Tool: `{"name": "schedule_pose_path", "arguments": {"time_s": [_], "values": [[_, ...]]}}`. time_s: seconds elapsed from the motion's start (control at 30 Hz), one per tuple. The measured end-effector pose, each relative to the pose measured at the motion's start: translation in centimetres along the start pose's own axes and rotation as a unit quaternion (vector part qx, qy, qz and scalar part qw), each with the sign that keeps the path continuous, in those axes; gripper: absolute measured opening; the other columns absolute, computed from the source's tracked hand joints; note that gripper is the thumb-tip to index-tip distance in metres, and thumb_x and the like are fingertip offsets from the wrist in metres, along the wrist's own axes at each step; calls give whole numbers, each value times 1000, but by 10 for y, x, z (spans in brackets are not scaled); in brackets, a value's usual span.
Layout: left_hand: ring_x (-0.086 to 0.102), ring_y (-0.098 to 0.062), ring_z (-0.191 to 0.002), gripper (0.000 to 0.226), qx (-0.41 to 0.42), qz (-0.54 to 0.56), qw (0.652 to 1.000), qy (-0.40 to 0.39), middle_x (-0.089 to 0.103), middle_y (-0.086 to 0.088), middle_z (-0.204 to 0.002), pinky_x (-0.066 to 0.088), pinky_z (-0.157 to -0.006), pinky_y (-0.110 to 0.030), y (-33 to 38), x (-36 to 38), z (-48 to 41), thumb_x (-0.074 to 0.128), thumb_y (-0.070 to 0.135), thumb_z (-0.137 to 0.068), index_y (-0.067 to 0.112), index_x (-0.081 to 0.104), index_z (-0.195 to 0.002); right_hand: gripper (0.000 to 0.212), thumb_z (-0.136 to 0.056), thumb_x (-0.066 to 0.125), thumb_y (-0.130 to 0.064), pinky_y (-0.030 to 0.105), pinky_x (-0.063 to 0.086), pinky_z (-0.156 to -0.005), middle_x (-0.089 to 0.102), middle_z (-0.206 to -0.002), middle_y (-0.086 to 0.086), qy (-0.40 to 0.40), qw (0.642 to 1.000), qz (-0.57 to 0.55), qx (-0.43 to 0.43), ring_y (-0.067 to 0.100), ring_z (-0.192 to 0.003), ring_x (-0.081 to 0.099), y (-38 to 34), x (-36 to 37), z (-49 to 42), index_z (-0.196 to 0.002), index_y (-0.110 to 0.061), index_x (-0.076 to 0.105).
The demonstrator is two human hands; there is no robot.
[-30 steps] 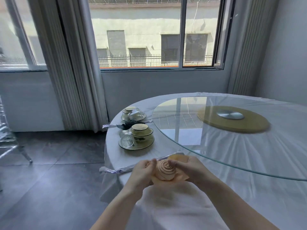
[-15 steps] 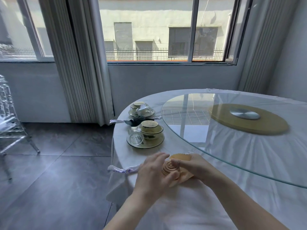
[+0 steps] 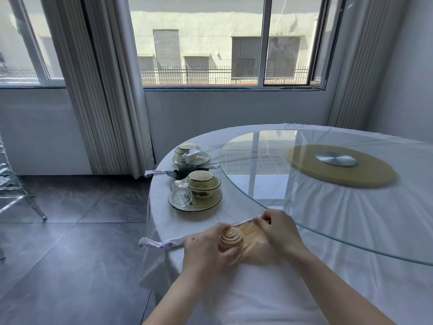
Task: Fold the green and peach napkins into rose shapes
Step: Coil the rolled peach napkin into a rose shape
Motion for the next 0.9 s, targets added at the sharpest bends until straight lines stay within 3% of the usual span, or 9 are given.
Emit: {"name": "schedule_pose_path", "arguments": {"time_s": [0.1, 0.17, 0.27, 0.4, 0.5, 0.57, 0.7, 0.8, 0.9], "values": [[59, -6, -100, 40, -11, 8, 1000, -3, 65, 17, -89, 40, -95, -35, -2, 3, -1, 70, 49, -72, 40, 58, -109, 21, -85, 62, -36, 29, 40, -70, 64, -82, 0, -22, 996, 86, 5, 22, -89, 60, 4, 6, 3, -72, -22, 54], [59, -7, -99, 39, -11, 14, 1000, -1, 63, 18, -86, 41, -94, -36, -3, 4, 0, 70, 50, -72, 42, 58, -108, 16, -83, 63, -36, 31, 42, -77, 64, -93, 3, 29, 992, 118, -29, 24, -95, 59, -1, 7, 7, -87, -20, 60], [58, -10, -102, 44, 9, -1, 1000, 1, 65, 14, -95, 40, -94, -34, -2, 6, -1, 69, 49, -74, 38, 56, -114, 36, -81, 57, -43, 31, 45, -83, 65, -100, 2, 95, 982, 5, -160, 20, -95, 60, -20, 2, 24, -104, -16, 64], [51, -18, -119, 71, -16, 22, 999, -36, 58, 1, -122, 37, -98, -29, -12, 11, -3, 70, 29, -76, 19, 36, -138, 90, -76, 26, -77, 20, 22, -106, 39, -145, -1, -120, 968, 7, -218, 13, -132, 35, -43, 17, 59, -145, -20, 25], [50, -17, -122, 81, -15, 25, 998, -48, 57, 4, -127, 37, -100, -28, -28, 6, 5, 71, 30, -72, 15, 30, -141, 97, -66, 7, -77, 18, 9, -111, 24, -153, -2, -136, 958, 63, -243, 11, -141, 18, -37, 27, 61, -148, -25, 12], [51, -13, -120, 89, 14, 22, 999, -34, 55, 14, -127, 39, -100, -31, -38, 0, 13, 66, 50, -67, 12, 33, -140, 96, -66, 1, -79, 21, 7, -113, 23, -154, -4, -123, 952, 87, -267, 12, -142, 15, -32, 29, 60, -148, -31, 16], [50, -2, -114, 73, 114, -64, 991, 26, 63, 13, -120, 47, -96, -44, -56, -3, 32, 51, 66, -72, 19, 54, -128, 80, -76, 11, -68, 21, -5, -114, 19, -155, -7, -111, 948, 100, -280, 8, -144, 6, -30, 36, 61, -146, -32, 22], [33, 12, -125, 61, 131, -96, 987, 3, 58, 20, -127, 28, -110, -45, -65, -9, 38, 26, 72, -86, 33, 61, -117, 66, -83, 24, -56, 22, 0, -114, 36, -149, -3, -57, 953, 81, -287, 12, -141, 25, -26, 42, 61, -141, -28, 37], [24, 13, -131, 66, 133, -124, 983, -18, 44, 31, -134, 5, -114, -34, -79, -16, 39, 10, 73, -86, 44, 55, -125, 50, -86, 37, -46, 30, 24, -111, 54, -135, 0, -2, 957, 83, -280, 16, -127, 48, -21, 46, 61, -131, -28, 50]]}}
Point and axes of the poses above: each hand's wrist, its own z-axis away from the middle knuckle, its own x-axis out of the palm, y = z × x, the point moved 1 cm from there along -z, towards the middle knuckle
